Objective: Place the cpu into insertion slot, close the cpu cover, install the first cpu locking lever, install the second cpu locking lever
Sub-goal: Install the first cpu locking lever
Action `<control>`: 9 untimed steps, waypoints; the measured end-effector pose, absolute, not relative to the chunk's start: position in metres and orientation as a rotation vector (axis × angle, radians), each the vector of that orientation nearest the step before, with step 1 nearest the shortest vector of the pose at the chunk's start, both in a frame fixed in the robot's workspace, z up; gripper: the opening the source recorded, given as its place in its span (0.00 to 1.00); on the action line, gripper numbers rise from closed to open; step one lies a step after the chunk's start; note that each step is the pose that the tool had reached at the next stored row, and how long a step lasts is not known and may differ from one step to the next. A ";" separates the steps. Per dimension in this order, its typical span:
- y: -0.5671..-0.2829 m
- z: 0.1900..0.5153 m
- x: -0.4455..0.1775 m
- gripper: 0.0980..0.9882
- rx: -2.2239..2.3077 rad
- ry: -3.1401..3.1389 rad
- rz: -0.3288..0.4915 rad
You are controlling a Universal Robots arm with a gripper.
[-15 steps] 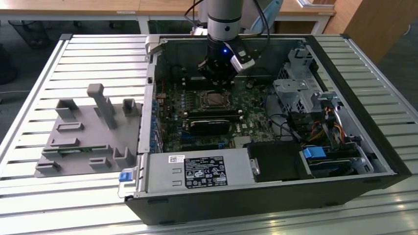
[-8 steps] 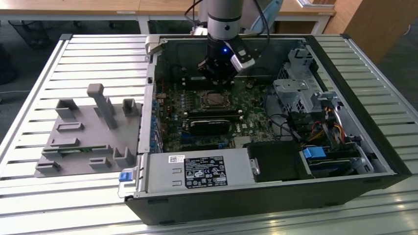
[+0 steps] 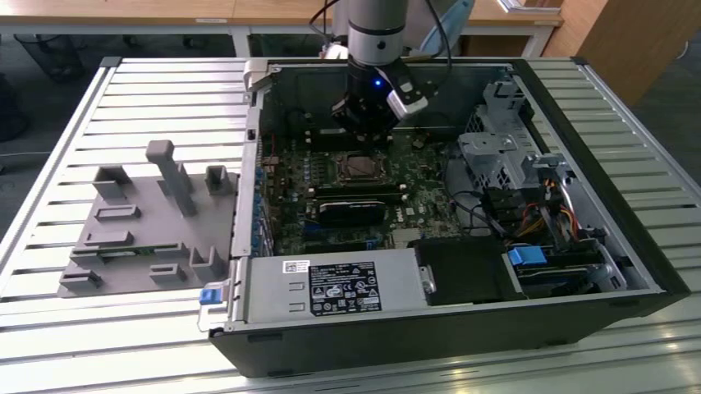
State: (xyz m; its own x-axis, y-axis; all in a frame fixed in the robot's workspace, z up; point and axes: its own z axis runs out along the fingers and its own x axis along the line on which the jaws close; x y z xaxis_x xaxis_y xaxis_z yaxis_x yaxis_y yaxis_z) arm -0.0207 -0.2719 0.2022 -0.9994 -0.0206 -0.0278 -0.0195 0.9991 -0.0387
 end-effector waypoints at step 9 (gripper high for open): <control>-0.272 0.203 -0.021 0.01 -0.028 3.113 -0.060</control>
